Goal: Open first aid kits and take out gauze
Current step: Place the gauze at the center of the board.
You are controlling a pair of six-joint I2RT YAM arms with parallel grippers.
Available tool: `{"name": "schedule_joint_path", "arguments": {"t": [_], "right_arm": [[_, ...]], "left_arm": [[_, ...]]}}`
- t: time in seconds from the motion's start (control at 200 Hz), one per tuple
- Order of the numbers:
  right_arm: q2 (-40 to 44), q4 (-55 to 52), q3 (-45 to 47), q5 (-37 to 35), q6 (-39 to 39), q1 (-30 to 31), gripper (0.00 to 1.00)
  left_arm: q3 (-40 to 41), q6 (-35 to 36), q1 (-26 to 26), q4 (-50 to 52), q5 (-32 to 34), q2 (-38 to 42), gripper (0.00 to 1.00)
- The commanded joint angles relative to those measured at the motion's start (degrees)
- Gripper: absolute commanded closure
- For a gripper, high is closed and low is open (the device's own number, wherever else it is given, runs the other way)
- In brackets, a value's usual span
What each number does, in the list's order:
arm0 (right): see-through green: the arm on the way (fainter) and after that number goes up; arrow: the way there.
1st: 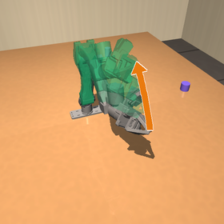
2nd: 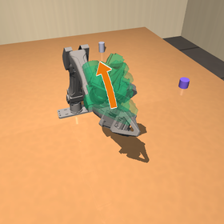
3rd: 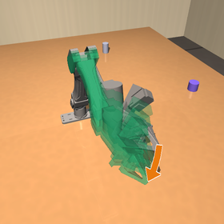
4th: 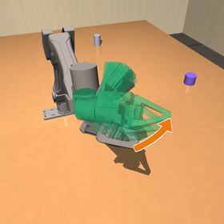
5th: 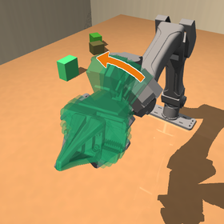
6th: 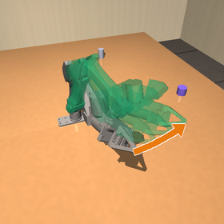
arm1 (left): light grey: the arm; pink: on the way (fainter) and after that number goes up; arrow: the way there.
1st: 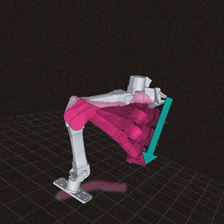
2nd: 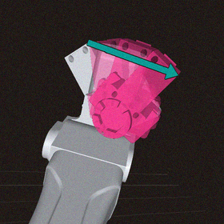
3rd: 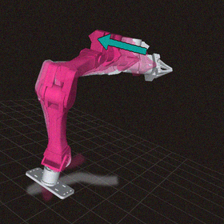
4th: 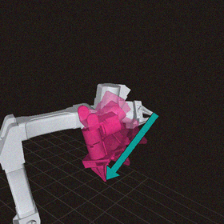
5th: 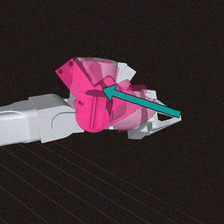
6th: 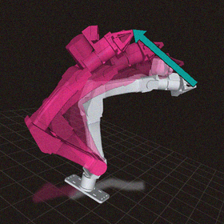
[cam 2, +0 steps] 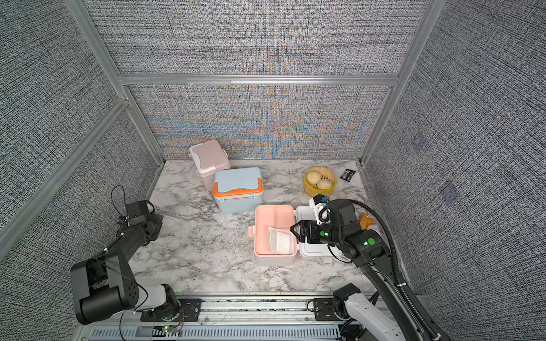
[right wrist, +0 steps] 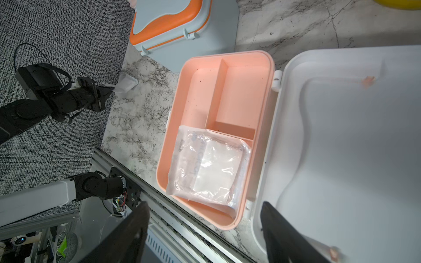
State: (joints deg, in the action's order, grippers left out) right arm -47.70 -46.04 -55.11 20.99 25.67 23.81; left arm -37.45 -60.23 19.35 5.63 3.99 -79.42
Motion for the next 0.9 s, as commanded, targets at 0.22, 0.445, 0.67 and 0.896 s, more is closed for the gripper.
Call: {"name": "schedule_joint_path", "arguments": {"t": [0.22,0.445,0.67,0.896], "right_arm": [[-0.6,1.2,-0.6,-0.6,0.8,1.2,0.22],[-0.3,1.1,-0.4,-1.3,1.0,1.9,0.21],[0.1,1.5,0.3,-1.9,1.0,2.1,0.15],[1.5,1.5,1.1,-3.6,1.4,2.2,0.01]], "left_arm": [[-3.3,-1.4,2.9,-6.3,-2.9,-7.6,0.91],[-6.6,0.4,3.8,-1.9,-13.3,-8.7,0.25],[-5.9,3.2,0.9,4.2,-16.1,1.0,0.0],[-10.2,6.8,-8.1,18.6,-14.3,11.2,0.0]]}}
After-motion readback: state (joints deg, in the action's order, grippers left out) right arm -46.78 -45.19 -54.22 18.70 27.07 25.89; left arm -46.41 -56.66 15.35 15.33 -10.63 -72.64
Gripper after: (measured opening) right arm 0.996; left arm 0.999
